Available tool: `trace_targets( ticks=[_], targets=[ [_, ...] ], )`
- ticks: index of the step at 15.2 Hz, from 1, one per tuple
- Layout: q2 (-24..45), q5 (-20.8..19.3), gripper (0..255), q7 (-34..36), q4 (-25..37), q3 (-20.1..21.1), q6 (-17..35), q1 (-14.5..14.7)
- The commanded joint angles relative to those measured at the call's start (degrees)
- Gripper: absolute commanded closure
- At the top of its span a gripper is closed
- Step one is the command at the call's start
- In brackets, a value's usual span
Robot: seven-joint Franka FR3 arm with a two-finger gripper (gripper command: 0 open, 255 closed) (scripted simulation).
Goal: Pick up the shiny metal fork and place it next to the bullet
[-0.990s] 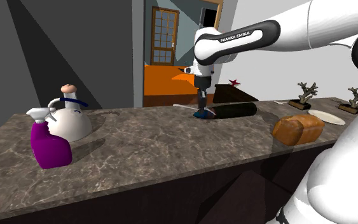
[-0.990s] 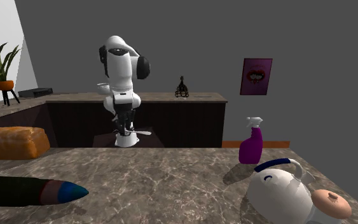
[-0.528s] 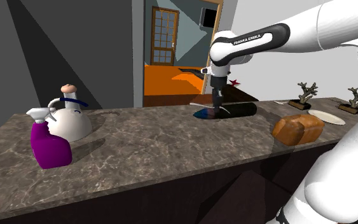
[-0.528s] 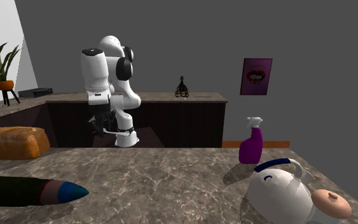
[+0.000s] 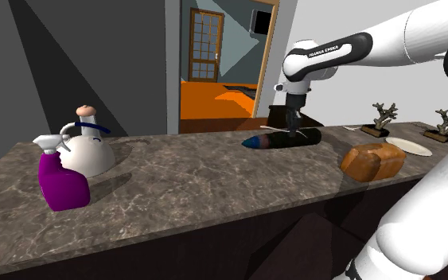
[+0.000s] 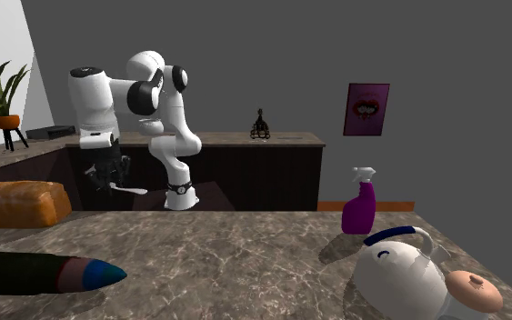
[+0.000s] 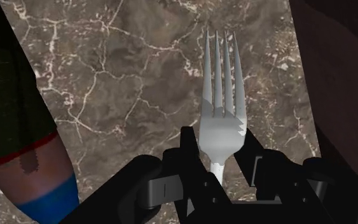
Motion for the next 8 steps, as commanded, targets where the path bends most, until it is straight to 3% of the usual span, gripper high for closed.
trace_targets(
  ticks=[1, 8],
  targets=[
    [0.5, -0.6, 255, -3.5, 0.3, -2.0, 0.5, -1.6],
    [1.9, -0.5, 255, -3.4, -3.6, -2.3, 5.9, -1.7]
  ],
)
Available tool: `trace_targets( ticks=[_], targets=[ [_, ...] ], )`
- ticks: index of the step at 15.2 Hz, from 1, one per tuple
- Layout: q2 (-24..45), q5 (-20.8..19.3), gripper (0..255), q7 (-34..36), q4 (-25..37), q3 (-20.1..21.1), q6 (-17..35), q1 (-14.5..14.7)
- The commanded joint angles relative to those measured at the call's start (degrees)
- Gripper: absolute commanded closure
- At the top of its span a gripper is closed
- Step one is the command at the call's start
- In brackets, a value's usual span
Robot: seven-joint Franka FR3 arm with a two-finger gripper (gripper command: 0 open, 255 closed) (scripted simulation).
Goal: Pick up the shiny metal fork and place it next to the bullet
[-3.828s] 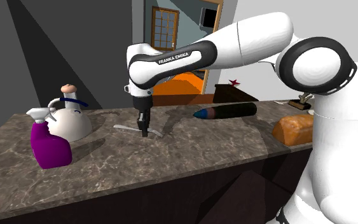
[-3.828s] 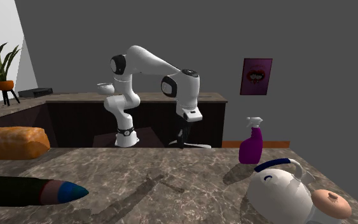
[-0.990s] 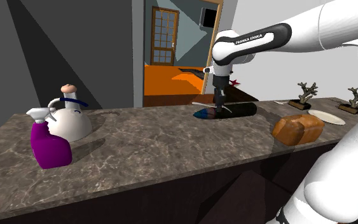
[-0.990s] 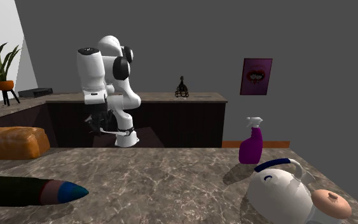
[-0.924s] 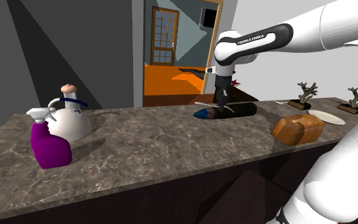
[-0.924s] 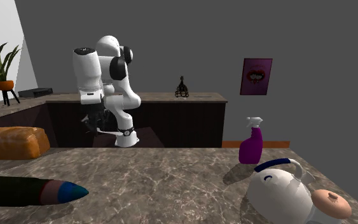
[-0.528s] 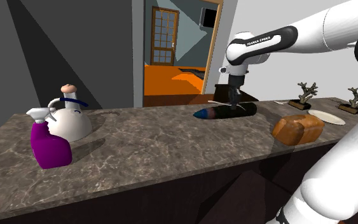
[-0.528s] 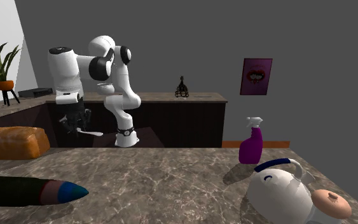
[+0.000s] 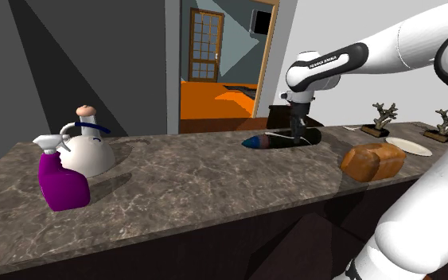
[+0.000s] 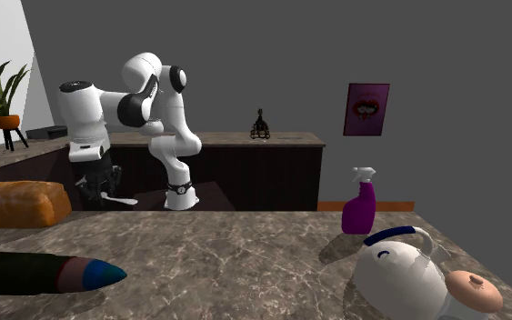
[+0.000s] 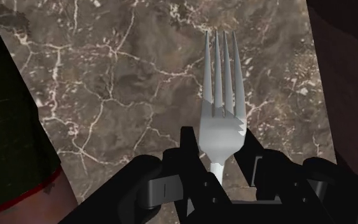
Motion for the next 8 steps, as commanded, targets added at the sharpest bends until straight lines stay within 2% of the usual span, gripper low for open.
trace_targets(
  ticks=[1, 8],
  targets=[
    [0.6, 0.1, 255, 0.0, -0.9, -0.1, 1.5, 0.0],
    [2.8, 0.4, 255, 0.0, -4.2, -0.3, 6.9, -0.1]
  ],
)
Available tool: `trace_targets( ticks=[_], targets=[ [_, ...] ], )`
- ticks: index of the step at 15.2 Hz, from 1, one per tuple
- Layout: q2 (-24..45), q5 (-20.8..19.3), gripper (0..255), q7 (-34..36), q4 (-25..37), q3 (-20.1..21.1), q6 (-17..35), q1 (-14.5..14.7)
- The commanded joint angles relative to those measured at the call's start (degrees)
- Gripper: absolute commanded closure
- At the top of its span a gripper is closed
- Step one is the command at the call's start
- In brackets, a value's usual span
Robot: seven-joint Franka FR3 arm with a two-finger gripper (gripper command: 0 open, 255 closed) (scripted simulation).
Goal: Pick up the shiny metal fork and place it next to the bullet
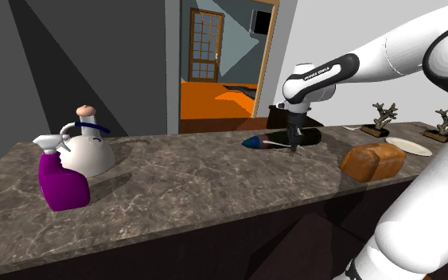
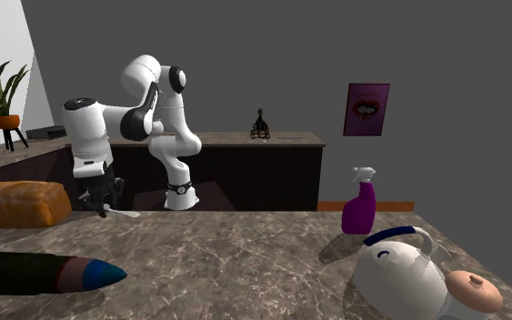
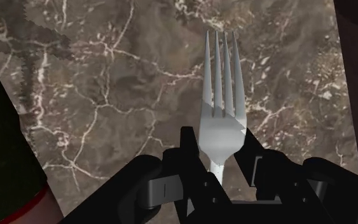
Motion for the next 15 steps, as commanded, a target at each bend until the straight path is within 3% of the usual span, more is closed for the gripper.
trace_targets(
  ticks=[1, 15],
  targets=[
    [0.7, 0.1, 255, -0.1, -1.0, -0.1, 1.7, -0.1],
    [7.0, 1.5, 255, -0.6, -5.6, -0.3, 12.4, -0.3]
  ],
)
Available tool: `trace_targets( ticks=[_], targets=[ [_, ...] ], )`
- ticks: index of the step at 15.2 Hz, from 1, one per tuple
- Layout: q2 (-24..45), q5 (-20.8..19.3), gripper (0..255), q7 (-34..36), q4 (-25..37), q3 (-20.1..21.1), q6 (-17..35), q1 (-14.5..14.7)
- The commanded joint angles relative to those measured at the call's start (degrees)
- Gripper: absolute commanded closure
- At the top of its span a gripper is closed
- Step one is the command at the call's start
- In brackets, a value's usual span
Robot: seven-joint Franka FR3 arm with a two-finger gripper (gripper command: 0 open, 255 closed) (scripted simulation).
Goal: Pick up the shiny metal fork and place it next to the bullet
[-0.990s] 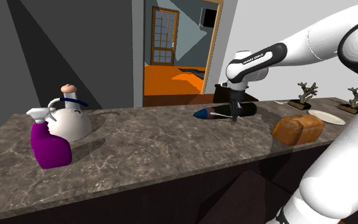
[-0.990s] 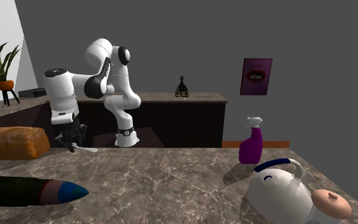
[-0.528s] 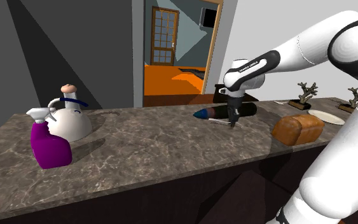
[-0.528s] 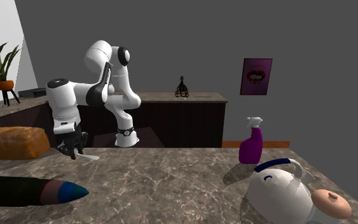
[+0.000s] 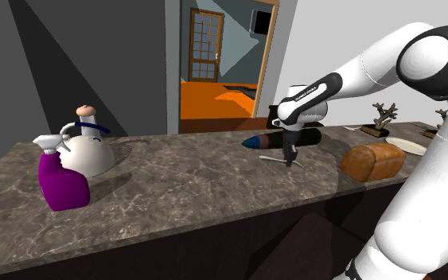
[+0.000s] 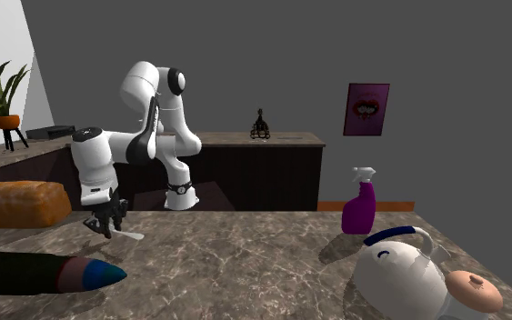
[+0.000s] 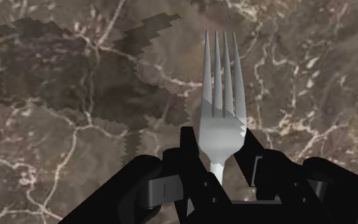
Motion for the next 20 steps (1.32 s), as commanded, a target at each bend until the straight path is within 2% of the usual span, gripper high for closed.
trace_targets(
  ticks=[1, 8, 9, 14, 18, 20],
  targets=[
    [0.9, 0.2, 255, -0.2, -0.2, 0.0, 1.1, -0.1],
    [0.9, 0.3, 255, -0.2, -0.2, 0.0, 1.1, -0.1],
    [0.9, 0.3, 0, -0.2, -0.2, 0.0, 1.1, -0.1],
    [0.9, 0.3, 0, -0.2, -0.2, 0.0, 1.1, -0.1],
    [-2.6, -0.4, 0, 0.4, 3.9, 0.3, -6.4, 0.4],
    [-2.6, -0.4, 0, 0.5, 3.9, 0.3, -6.4, 0.4]
  ],
)
